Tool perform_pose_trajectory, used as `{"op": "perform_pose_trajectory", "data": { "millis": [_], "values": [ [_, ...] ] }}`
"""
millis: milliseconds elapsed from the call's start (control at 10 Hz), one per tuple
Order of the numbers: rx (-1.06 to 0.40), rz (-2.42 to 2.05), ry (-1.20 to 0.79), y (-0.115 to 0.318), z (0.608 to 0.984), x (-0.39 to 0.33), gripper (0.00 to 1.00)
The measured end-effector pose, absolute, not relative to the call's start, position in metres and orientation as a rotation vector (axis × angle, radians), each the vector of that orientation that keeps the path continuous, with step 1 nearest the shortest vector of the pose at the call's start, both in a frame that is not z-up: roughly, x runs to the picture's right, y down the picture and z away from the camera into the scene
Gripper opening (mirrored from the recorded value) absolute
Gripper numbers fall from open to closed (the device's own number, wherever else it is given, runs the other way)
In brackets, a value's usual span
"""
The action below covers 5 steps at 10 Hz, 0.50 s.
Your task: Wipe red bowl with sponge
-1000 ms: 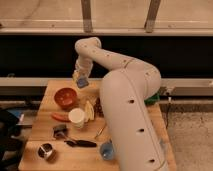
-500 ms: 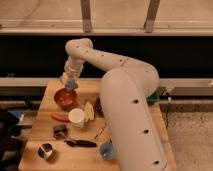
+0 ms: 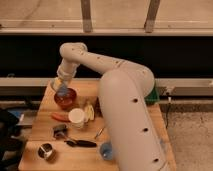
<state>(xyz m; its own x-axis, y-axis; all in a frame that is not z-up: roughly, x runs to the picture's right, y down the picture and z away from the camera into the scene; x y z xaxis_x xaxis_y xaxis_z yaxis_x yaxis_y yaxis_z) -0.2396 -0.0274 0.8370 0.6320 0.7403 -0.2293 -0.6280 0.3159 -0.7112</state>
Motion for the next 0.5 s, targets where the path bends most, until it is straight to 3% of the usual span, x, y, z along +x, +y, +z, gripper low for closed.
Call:
{"op": "perform_pose_trajectory", "data": {
  "millis": [500],
  "values": [
    [-0.885,0.906,-0.129,-0.0207,0.8439,-0.2401,0.0]
  ]
}}
